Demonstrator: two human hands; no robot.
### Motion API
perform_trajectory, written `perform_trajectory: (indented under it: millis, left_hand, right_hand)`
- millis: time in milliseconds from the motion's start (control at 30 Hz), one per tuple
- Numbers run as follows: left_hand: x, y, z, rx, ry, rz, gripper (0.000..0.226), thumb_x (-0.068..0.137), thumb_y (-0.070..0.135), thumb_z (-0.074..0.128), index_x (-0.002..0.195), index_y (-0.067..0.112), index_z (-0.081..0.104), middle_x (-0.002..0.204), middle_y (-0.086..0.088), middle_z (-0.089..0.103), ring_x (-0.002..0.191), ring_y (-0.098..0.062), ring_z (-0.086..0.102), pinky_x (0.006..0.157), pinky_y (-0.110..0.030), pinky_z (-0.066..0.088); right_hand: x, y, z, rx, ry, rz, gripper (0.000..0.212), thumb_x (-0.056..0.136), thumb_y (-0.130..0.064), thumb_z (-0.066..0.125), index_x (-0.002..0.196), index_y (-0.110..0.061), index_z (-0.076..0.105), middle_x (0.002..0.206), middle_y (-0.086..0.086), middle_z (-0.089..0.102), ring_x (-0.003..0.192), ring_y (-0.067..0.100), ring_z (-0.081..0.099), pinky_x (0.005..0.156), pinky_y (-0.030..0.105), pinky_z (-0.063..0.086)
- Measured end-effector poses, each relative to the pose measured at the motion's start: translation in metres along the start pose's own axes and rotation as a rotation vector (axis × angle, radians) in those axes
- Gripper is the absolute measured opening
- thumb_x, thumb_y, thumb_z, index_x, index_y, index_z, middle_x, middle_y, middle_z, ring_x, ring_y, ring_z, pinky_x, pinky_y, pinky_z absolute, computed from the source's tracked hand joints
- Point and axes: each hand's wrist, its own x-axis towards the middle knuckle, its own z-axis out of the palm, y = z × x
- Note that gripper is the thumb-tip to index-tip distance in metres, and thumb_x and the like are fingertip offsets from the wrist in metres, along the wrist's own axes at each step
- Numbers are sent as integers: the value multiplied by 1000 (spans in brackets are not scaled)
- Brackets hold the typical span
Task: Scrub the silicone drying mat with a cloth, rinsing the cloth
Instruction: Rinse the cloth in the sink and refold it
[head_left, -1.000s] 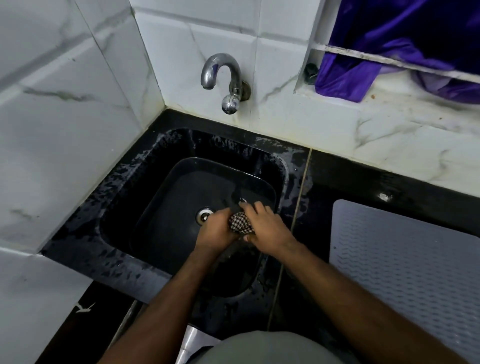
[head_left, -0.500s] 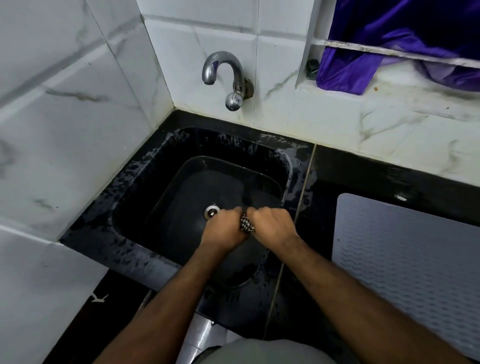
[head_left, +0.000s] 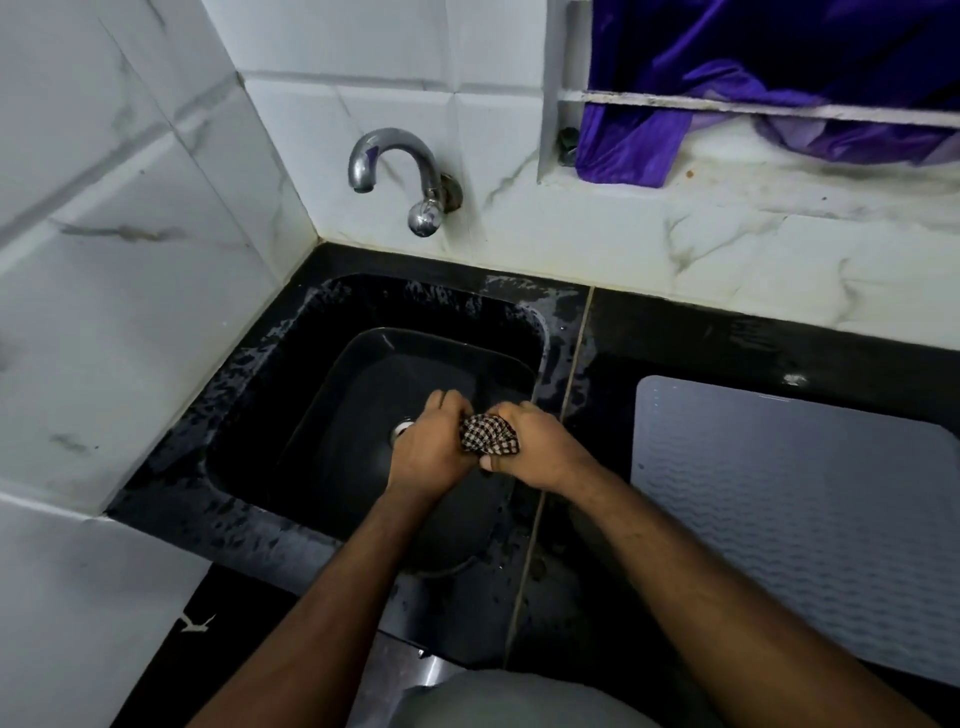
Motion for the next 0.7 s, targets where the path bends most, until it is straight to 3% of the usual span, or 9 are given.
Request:
perform_trajectory:
  millis: [133,267,367,433,500,533,600,700]
  left_hand:
    - [0,30,9,-304,17,-9,56,61,49,72,103,37,37,91,17,58,80,-6,63,59,-26,44]
    - [0,81,33,-560,14,-3,63,50,54,81,101,40,45,87,16,65,77,3,64,65,-20,51]
    - [-3,126,56,-702,-89,81,61,58,50,88,106,37,52,97,14,69,84,-3,68,72,-33,58]
    - [-7,155,69,-837,-158,106,61,62,43,90,110,36,54,102,10,68,89,-12,69,73,-41,60]
    - [-12,181,83,-972,-217,118,61,68,38,89,117,31,54,109,7,67,95,-15,70,71,-42,62]
    - [-15,191,90,-1021,-241,113,59,74,38,87,121,28,54,113,4,66,97,-16,70,70,-39,63]
    - [-18,206,102,-1127,-289,27,47,87,38,78,126,23,57,116,-3,68,102,-21,71,70,-33,62]
    - [-13,224,109,-1238,-376,-194,36,95,33,63,125,13,65,115,-7,74,113,-25,69,85,-27,57]
  right_hand:
    - [-32,25,-20,63,79,17,81,82,-54,74,150,-26,40,130,7,41,125,22,42,110,36,37]
    - [-70,53,-33,215,402,200,77,91,-56,59,153,-18,35,144,9,39,133,23,42,113,38,37]
    - [-99,75,-45,565,542,362,67,92,-49,63,145,-15,41,138,8,54,119,20,58,102,38,49]
    - [-118,86,-56,840,576,440,51,90,-52,62,127,-18,54,116,8,70,97,19,70,82,40,59]
    - [-136,97,-68,1035,571,467,33,96,-47,59,113,-20,65,97,6,76,82,20,74,65,35,60]
    - [-144,103,-73,1070,578,462,28,98,-43,58,109,-19,68,95,5,77,82,20,74,64,35,60]
    - [-154,117,-84,1082,638,472,24,100,-34,58,112,-16,68,102,6,76,92,22,73,76,40,62]
    - [-165,139,-98,1092,754,472,22,102,-17,54,119,-7,64,114,12,72,106,25,68,94,41,56]
